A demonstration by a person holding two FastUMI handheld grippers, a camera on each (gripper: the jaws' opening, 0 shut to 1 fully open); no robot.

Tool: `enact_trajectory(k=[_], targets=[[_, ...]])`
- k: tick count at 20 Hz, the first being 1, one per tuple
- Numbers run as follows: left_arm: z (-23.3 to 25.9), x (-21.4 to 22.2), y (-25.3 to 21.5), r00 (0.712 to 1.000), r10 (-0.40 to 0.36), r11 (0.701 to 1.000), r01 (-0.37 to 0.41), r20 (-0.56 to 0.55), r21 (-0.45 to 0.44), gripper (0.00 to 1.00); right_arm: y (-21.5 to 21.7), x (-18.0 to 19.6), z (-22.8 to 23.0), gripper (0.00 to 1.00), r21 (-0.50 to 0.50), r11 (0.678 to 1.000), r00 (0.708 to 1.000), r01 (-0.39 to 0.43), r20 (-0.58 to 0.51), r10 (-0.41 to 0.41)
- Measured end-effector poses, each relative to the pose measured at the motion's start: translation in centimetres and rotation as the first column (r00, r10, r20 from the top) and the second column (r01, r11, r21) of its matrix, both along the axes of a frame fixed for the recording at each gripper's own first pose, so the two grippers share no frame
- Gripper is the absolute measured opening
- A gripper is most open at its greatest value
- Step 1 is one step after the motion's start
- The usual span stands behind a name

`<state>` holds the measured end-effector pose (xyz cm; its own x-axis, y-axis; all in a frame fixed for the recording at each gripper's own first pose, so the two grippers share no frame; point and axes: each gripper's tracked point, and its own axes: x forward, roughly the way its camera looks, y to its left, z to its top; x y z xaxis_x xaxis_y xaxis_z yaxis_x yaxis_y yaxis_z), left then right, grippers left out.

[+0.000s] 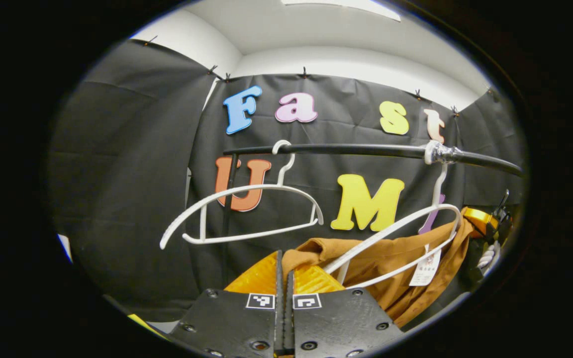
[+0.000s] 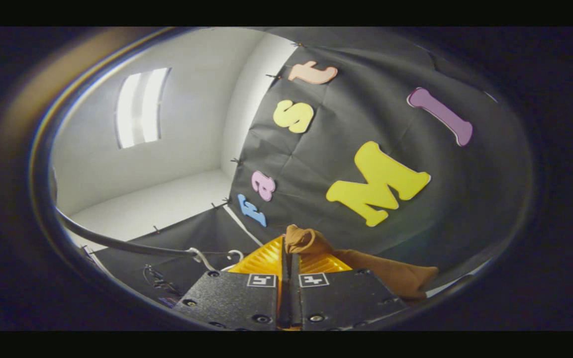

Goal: Grasp the clothes on the hanger with both hands and then place them into the laundry hamper below.

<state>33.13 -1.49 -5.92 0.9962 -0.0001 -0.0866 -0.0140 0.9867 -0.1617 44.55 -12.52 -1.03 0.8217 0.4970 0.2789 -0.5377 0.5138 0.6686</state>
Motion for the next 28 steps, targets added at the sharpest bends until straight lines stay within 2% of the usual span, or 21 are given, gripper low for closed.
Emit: enact_trajectory(k=[2, 5, 7, 10, 11, 12, 16, 21, 23, 24, 28], targets=[[-0.3, -0.2, -0.3, 1.0, -0.008, 1.0, 0.008, -0.003, 0.01, 0.0, -0.1, 0.5, -0.2, 0.02, -0.101, 0.993, 0.998, 0.057, 0.017, -0.055], [-0.1, 0.0, -0.6, 1.0, -0.012, 1.0, 0.012, 0.0, 0.004, 0.0, 0.0, 1.1, -0.1, 0.02, -0.276, 0.953, 0.992, 0.123, 0.061, -0.111], [0.0, -0.1, -0.7, 1.0, -0.013, 1.0, 0.013, -0.001, -0.008, 0.0, 0.5, 0.9, 0.5, 0.03, -0.317, 0.939, 0.99, 0.136, 0.085, -0.115], [1.0, 0.2, -1.4, 0.999, -0.031, 1.0, 0.031, 0.014, -0.002, 0.0, 0.2, 1.6, 1.7, 0.04, -0.307, 0.935, 0.983, 0.177, 0.102, -0.152], [1.7, 0.6, -1.6, 0.999, -0.032, 0.999, 0.032, 0.024, 0.014, 0.04, 0.2, 1.7, 2.5, 0.03, -0.287, 0.94, 0.981, 0.185, 0.113, -0.158], [2.2, 1.3, -1.6, 0.999, -0.032, 0.999, 0.031, 0.034, 0.03, 0.0, 0.3, 1.8, 3.2, 0.04, -0.269, 0.945, 0.98, 0.187, 0.124, -0.158], [3.0, 2.8, -1.7, 0.996, -0.072, 0.997, 0.07, 0.044, 0.03, 0.0, 0.2, 3.2, 3.6, 0.03, -0.307, 0.934, 0.979, 0.185, 0.143, -0.147], [2.6, 2.6, -2.3, 0.994, -0.101, 0.995, 0.102, 0.038, 0.0, 0.0, -0.6, 5.3, 0.6, 0.03, -0.278, 0.949, 0.989, 0.149, 0.036, -0.145], [2.6, 2.1, -2.2, 0.994, -0.098, 0.995, 0.097, 0.048, 0.025, 0.04, -0.1, 5.4, -0.7, 0.04, -0.252, 0.96, 0.992, 0.121, -0.007, -0.127], [2.6, 1.9, -1.9, 0.994, -0.093, 0.996, 0.092, 0.05, 0.018, 0.0, 0.3, 5.5, -1.5, 0.03, -0.25, 0.963, 0.994, 0.098, -0.026, -0.108], [1.2, 1.8, -0.1, 0.997, -0.076, 0.996, 0.077, 0.03, -0.042, 0.0, 2.2, 5.4, -4.0, 0.03, -0.224, 0.974, 0.995, -0.028, -0.099, 0.006]])
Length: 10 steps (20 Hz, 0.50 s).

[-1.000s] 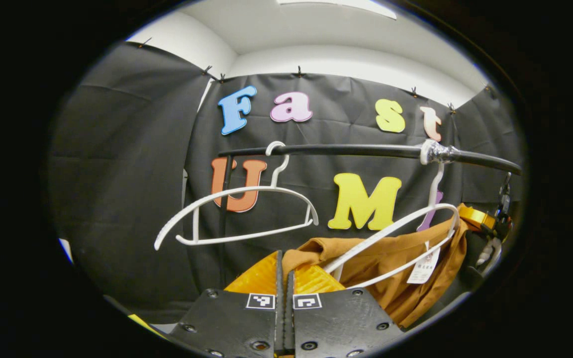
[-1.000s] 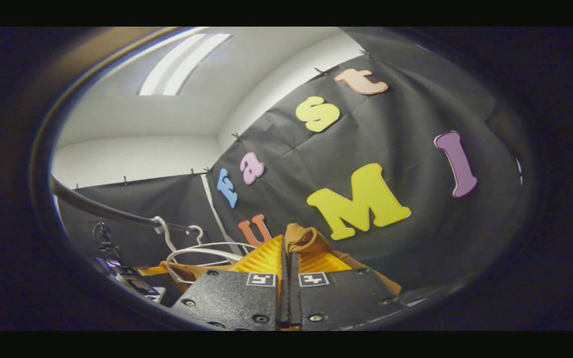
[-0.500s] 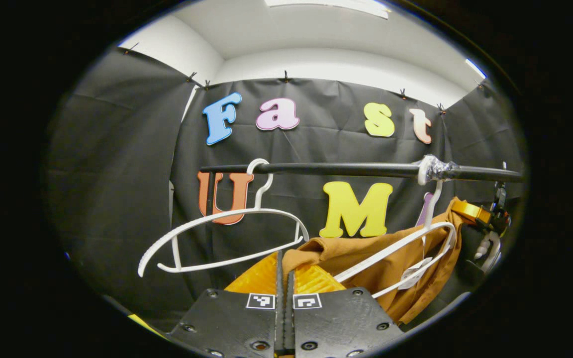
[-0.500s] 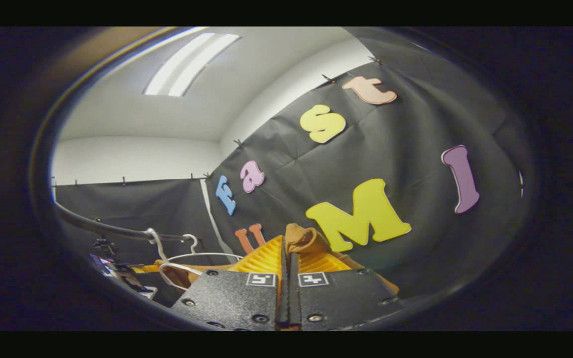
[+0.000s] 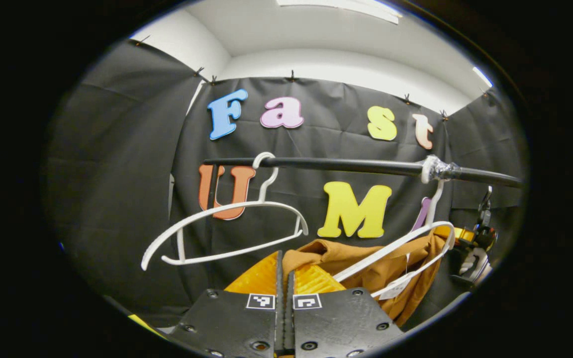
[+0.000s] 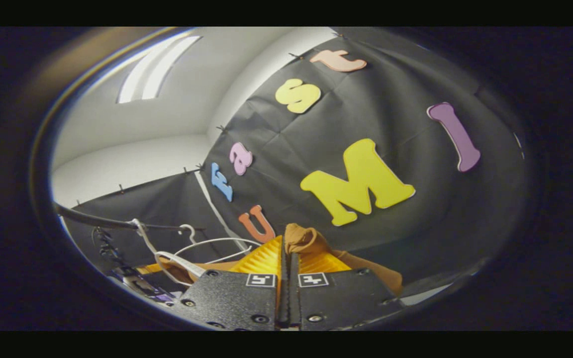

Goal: Grasp the clothes on the hanger with both hands and then place them into the laundry hamper below.

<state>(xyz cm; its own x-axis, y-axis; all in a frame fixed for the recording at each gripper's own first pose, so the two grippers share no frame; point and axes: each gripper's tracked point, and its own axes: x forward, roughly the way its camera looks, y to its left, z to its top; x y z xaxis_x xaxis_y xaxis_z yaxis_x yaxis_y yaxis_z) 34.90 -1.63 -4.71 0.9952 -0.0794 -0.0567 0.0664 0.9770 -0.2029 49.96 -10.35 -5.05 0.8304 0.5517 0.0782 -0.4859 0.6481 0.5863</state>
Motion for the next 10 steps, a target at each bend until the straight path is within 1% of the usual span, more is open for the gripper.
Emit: enact_trajectory(k=[1, 2, 4, 5, 6, 7, 8, 9, 10], targets=[[-0.4, -0.1, 0.3, 1.0, -0.004, 1.0, 0.004, 0.001, -0.019, 0.0, 0.5, 0.1, -0.5, 0.04, 0.032, 0.999, 0.999, -0.031, -0.031, 0.032], [-0.9, -0.3, 0.7, 1.0, -0.008, 0.999, 0.008, -0.003, -0.037, 0.04, 0.6, 0.1, -1.0, 0.04, 0.06, 0.997, 0.998, -0.052, -0.044, 0.055], [-2.0, -0.1, 0.8, 1.0, -0.021, 0.997, 0.02, -0.005, -0.07, 0.03, 0.9, 0.6, -2.5, 0.04, 0.121, 0.989, 0.992, -0.079, -0.089, 0.09], [-2.3, -0.5, 0.9, 1.0, -0.028, 0.995, 0.028, -0.002, -0.093, 0.0, 1.0, 0.7, -3.1, 0.04, 0.172, 0.981, 0.987, -0.086, -0.118, 0.107], [-2.7, -0.6, 0.9, 1.0, -0.024, 0.995, 0.023, -0.007, -0.102, 0.04, 1.0, 0.4, -3.8, 0.04, 0.205, 0.974, 0.982, -0.095, -0.144, 0.126], [-3.4, -0.9, 1.3, 1.0, -0.016, 0.995, 0.014, -0.017, -0.097, 0.0, 1.1, 0.3, -4.5, 0.04, 0.222, 0.97, 0.978, -0.097, -0.161, 0.134], [-4.0, -1.2, 1.3, 1.0, -0.009, 0.996, 0.007, -0.026, -0.092, 0.0, 1.3, 0.1, -5.4, 0.04, 0.222, 0.971, 0.975, -0.093, -0.178, 0.134], [-4.6, -1.4, 1.5, 0.999, 0.003, 0.996, -0.006, -0.041, -0.085, 0.04, 1.7, -0.2, -6.3, 0.03, 0.206, 0.974, 0.973, -0.094, -0.187, 0.134], [-5.1, -1.6, 1.7, 0.998, 0.016, 0.997, -0.02, -0.054, -0.081, 0.04, 2.1, -0.7, -7.0, 0.04, 0.19, 0.977, 0.972, -0.096, -0.195, 0.134]])
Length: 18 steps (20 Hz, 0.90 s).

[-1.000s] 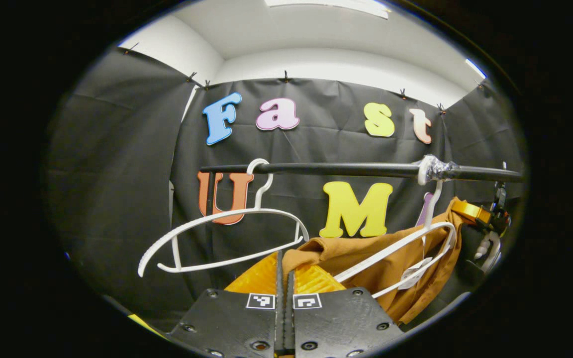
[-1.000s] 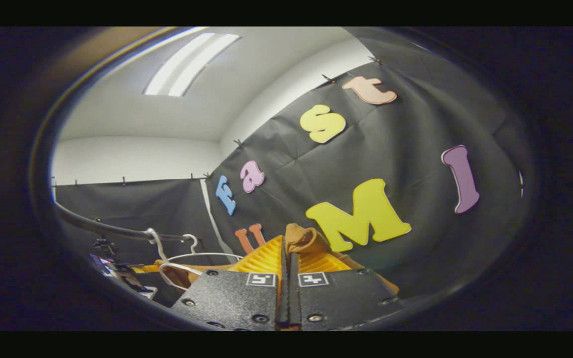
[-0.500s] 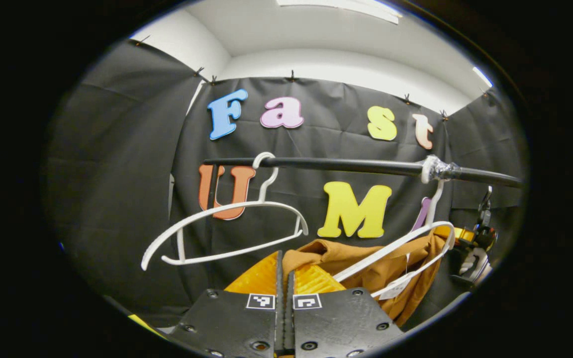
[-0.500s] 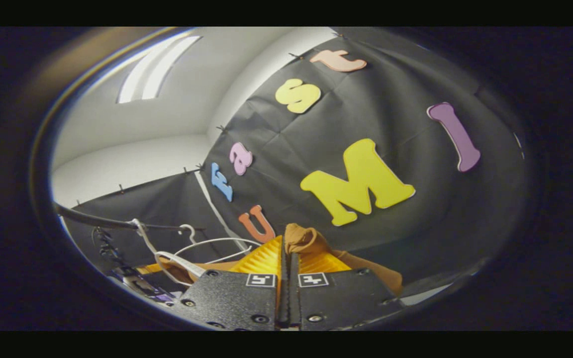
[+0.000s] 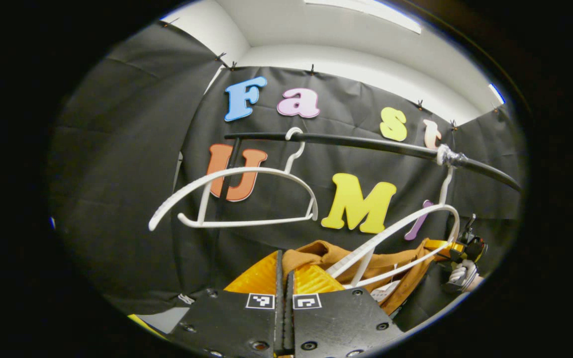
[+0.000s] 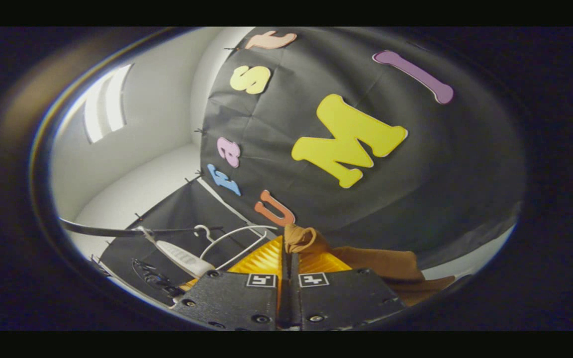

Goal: Grasp the clothes on the hanger with both hands and then place them into the laundry hamper below.

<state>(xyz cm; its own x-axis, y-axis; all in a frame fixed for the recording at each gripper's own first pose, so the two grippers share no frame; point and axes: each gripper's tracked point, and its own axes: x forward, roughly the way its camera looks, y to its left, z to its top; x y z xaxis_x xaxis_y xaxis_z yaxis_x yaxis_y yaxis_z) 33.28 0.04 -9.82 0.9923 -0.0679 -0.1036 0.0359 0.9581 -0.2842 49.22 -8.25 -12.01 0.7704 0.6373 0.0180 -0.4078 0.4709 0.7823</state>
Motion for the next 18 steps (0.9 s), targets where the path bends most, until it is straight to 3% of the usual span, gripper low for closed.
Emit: enact_trajectory(k=[2, 6, 12, 14, 18], targets=[[-1.2, -0.4, 0.6, 0.999, 0.027, 1.0, -0.027, -0.025, -0.004, 0.0, 0.7, -1.0, -1.1, 0.03, -0.013, 1.0, 1.0, -0.011, -0.015, 0.011], [-3.3, -1.7, 1.4, 0.995, 0.061, 0.998, -0.062, -0.08, -0.008, 0.04, 1.2, -2.8, -3.8, 0.04, -0.029, 0.999, 0.998, -0.024, -0.062, 0.022], [-7.0, -5.1, 1.1, 0.983, 0.064, 0.997, -0.056, -0.173, 0.051, 0.05, 3.4, -7.7, -5.6, 0.03, -0.08, 0.997, 0.995, -0.014, -0.104, 0.006], [-7.4, -6.3, 0.0, 0.983, 0.031, 0.998, -0.021, -0.183, 0.06, 0.0, 5.0, -9.8, -5.4, 0.03, -0.087, 0.996, 0.994, -0.014, -0.109, 0.004], [-6.7, -8.4, -3.4, 0.983, -0.072, 0.995, 0.082, -0.17, 0.051, 0.0, 9.4, -14.6, -4.1, 0.03, -0.109, 0.993, 0.994, -0.051, -0.099, 0.041]])
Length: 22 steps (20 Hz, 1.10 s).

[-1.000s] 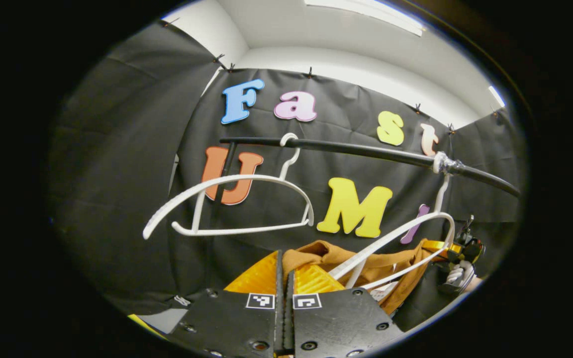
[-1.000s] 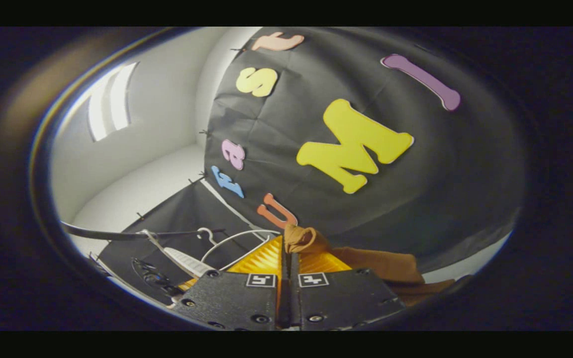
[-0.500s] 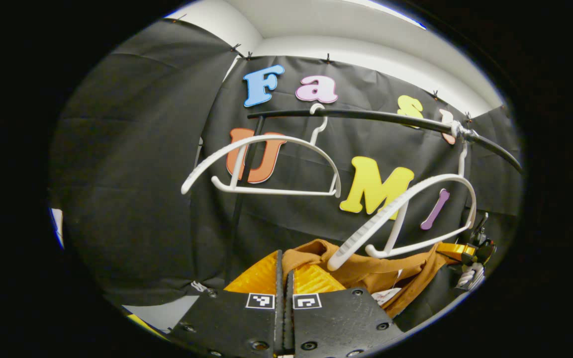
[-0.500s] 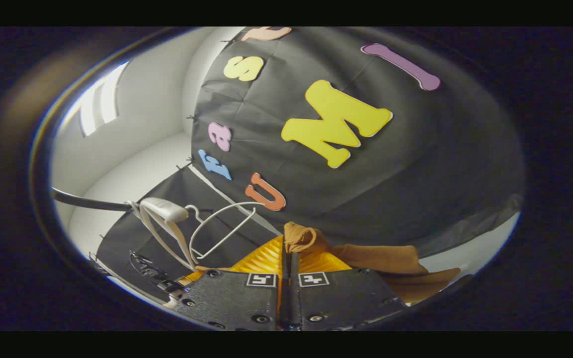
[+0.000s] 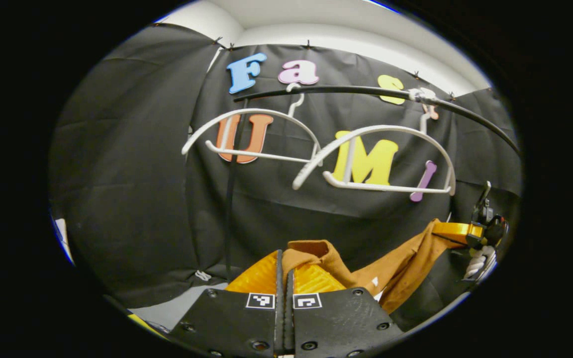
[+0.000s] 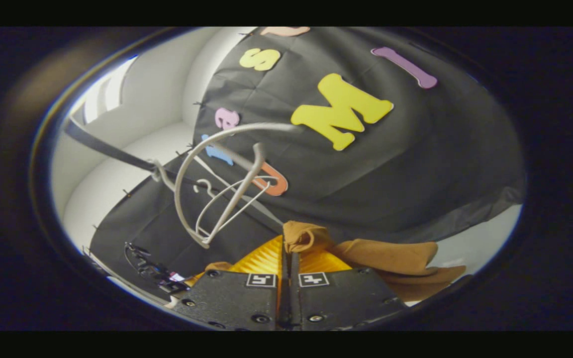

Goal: Grasp the clothes on the hanger with both hands and then place them into the laundry hamper below.

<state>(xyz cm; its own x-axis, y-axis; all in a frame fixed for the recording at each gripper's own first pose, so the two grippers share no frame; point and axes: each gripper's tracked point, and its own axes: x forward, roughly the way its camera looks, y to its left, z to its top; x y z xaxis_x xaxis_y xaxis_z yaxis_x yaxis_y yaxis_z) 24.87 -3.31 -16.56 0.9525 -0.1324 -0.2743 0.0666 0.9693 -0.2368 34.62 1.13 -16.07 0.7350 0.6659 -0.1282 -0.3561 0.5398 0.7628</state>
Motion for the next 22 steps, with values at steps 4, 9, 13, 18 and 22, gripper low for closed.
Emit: enact_trajectory(k=[4, 9, 13, 18, 22], targets=[[1.2, -0.9, -4.2, 0.992, -0.124, 0.992, 0.125, 0.018, -0.034, 0.0, 5.8, -4.1, 0.8, 0.03, -0.065, 0.996, 0.998, -0.057, 0.033, 0.06], [0.5, -2.2, -8.9, 0.969, -0.246, 0.967, 0.247, 0.021, -0.068, 0.0, 9.8, -7.3, -0.1, 0.03, -0.136, 0.987, 0.995, -0.08, 0.041, 0.086], [-3.8, -3.9, -12.1, 0.944, -0.328, 0.943, 0.325, -0.028, -0.075, 0.0, 10.1, -8.9, -6.3, 0.03, -0.245, 0.967, 0.997, -0.072, -0.032, 0.066], [-13.8, -7.0, -13.4, 0.911, -0.369, 0.929, 0.353, -0.187, -0.115, 0.0, 8.8, -9.9, -16.7, 0.03, -0.372, 0.927, 0.978, -0.049, -0.205, -0.03], [-22.3, -10.0, -13.5, 0.867, -0.354, 0.934, 0.312, -0.35, -0.173, 0.0, 7.9, -12.5, -25.5, 0.05, -0.44, 0.893, 0.914, -0.093, -0.394, -0.098]])
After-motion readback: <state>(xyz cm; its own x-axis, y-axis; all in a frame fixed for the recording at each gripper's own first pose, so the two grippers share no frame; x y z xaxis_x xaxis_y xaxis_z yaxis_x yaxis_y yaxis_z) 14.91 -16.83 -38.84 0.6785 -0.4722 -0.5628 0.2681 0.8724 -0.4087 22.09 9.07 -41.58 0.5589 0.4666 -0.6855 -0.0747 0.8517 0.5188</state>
